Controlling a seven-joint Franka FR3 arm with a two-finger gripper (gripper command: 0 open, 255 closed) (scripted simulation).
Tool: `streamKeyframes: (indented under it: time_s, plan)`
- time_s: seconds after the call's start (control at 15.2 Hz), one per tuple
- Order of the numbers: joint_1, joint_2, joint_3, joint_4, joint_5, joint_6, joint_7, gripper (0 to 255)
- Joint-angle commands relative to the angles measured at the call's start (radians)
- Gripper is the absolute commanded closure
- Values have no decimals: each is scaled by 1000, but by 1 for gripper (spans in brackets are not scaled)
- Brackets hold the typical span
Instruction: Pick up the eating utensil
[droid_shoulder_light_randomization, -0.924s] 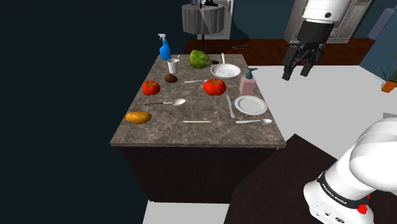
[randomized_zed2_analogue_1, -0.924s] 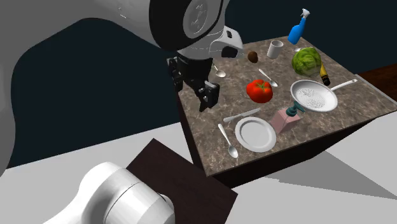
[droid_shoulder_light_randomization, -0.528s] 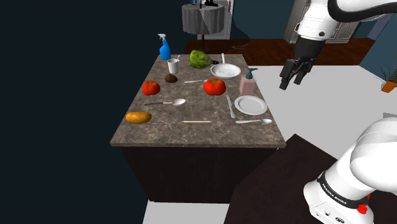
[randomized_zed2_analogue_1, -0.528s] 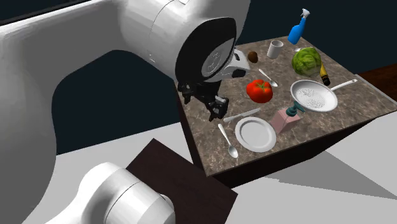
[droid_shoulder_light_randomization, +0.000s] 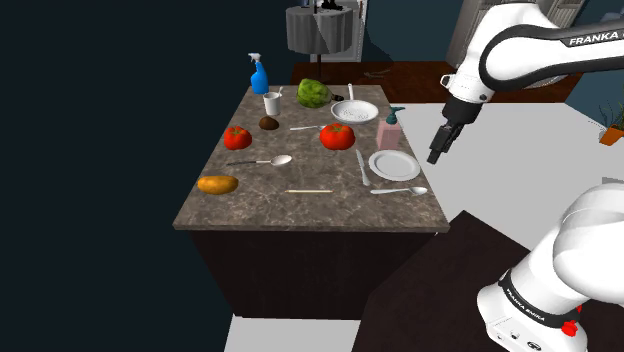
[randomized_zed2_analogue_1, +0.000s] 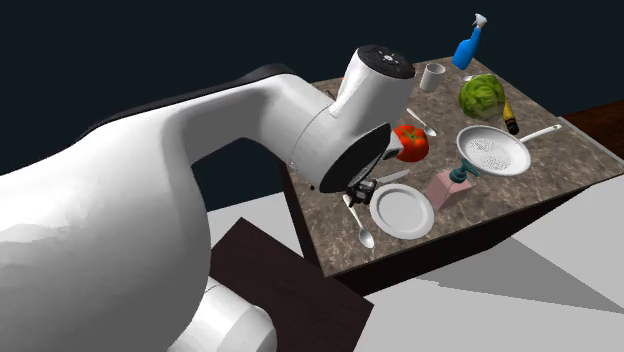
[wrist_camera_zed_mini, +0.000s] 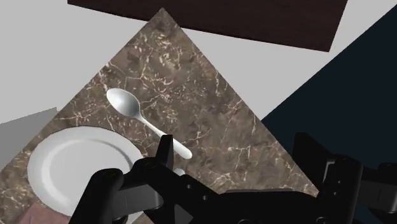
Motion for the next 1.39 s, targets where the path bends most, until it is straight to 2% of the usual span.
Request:
streamKeyframes:
  time_s: [0.0,0.33,0.59,0.79,0.92,0.99,1.32]
  plan:
    - [13,47,-50,-24,-14,84,-93,0]
    - [86,225,-177,-44,3,303,-318,0]
    - [194,406,-295,-19,98,464,-543,0]
    - [306,564,-389,25,262,556,-771,0]
    - [379,684,-438,71,434,589,-964,0]
    - [396,747,-443,99,530,593,-1065,0]
    - [379,843,-403,112,689,623,-1191,0]
